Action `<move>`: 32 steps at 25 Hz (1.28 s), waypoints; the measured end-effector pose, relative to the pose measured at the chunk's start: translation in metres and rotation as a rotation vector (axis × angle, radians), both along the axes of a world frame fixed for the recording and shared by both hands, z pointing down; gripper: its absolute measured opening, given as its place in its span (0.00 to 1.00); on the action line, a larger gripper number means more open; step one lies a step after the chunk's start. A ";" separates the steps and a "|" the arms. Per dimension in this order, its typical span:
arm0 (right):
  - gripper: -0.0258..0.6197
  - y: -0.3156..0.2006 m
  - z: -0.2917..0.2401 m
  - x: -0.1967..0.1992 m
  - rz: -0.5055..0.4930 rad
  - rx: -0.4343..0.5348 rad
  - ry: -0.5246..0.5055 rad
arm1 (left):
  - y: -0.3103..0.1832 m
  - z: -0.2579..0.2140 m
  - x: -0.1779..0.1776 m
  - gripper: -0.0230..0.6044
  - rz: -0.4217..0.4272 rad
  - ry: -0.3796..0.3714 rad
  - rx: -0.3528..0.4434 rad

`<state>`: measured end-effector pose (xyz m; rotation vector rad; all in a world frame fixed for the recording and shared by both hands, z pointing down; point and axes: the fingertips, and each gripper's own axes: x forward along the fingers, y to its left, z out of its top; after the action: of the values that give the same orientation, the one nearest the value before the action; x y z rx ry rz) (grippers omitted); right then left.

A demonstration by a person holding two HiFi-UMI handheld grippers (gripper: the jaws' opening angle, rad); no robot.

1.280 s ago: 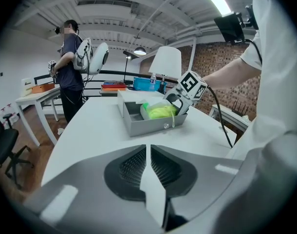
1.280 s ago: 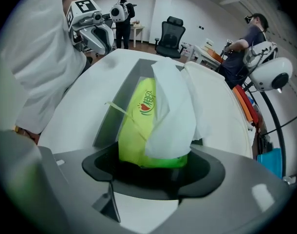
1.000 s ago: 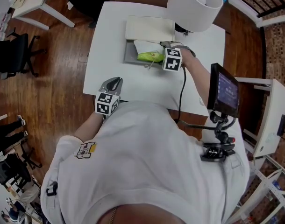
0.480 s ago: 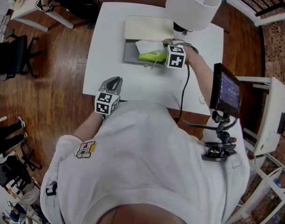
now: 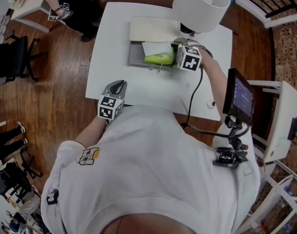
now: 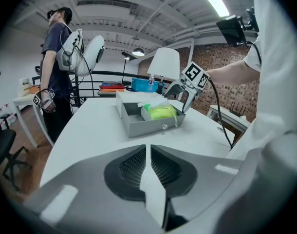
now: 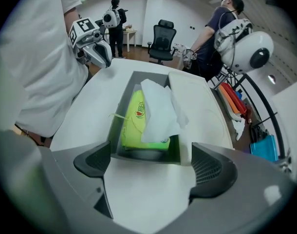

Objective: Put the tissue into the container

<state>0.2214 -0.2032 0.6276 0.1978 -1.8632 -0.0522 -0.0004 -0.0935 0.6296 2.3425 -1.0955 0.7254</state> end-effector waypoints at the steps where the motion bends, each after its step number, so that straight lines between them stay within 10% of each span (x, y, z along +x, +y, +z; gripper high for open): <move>1: 0.85 0.000 -0.005 0.000 0.026 0.004 -0.030 | 0.001 0.000 -0.001 0.06 -0.003 -0.001 -0.001; 14: 0.17 0.047 -0.113 -0.001 0.656 0.286 -0.672 | 0.022 -0.003 -0.008 0.06 0.064 0.003 0.006; 32: 0.04 0.212 -0.036 -0.068 1.097 0.193 -0.645 | 0.099 -0.003 -0.035 0.06 0.211 0.052 -0.004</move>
<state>0.1533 0.0090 0.5913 1.4745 -2.1201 0.6539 -0.0354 0.0053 0.6265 2.4835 -0.8325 0.7352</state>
